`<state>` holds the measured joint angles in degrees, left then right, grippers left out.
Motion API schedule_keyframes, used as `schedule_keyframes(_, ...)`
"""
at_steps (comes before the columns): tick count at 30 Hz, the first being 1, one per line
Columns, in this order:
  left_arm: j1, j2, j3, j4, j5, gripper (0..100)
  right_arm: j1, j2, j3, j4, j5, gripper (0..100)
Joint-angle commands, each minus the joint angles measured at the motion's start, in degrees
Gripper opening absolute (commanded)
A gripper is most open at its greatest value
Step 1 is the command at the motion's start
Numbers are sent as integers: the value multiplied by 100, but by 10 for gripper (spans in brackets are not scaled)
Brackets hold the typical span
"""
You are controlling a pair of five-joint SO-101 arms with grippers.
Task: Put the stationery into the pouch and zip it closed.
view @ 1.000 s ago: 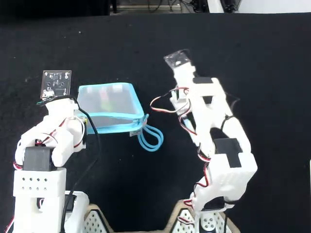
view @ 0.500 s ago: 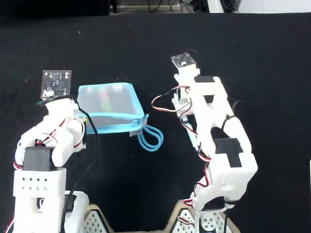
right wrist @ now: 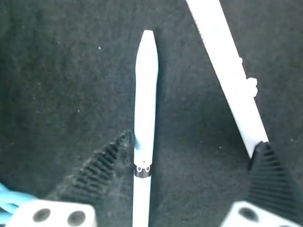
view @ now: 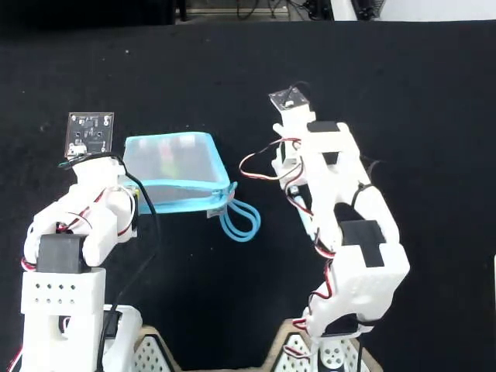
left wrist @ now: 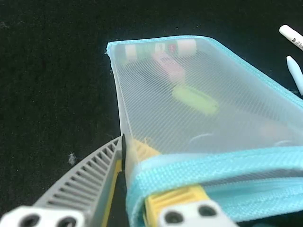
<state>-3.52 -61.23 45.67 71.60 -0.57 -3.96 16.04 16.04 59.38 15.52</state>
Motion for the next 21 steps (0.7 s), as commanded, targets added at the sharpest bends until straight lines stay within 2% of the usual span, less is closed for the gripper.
schedule_keyframes(1, 22, -9, -75, -79, -35, 30, -53, -259, -295, 26, -18, 378)
schedule_keyframes(8, 22, -9, -31, -229, -35, 30, -510, -646, -426, 431, -44, 377)
schedule_keyframes(10, 22, -9, -31, -229, -35, 30, -501, -655, -286, 62, -26, 360)
schedule_keyframes(14, 22, -9, -31, -220, -35, 30, -510, -655, 215, -862, -26, 257)
schedule_keyframes(21, 22, -9, -31, -185, -35, 30, -457, -303, 391, -1829, -18, 248)
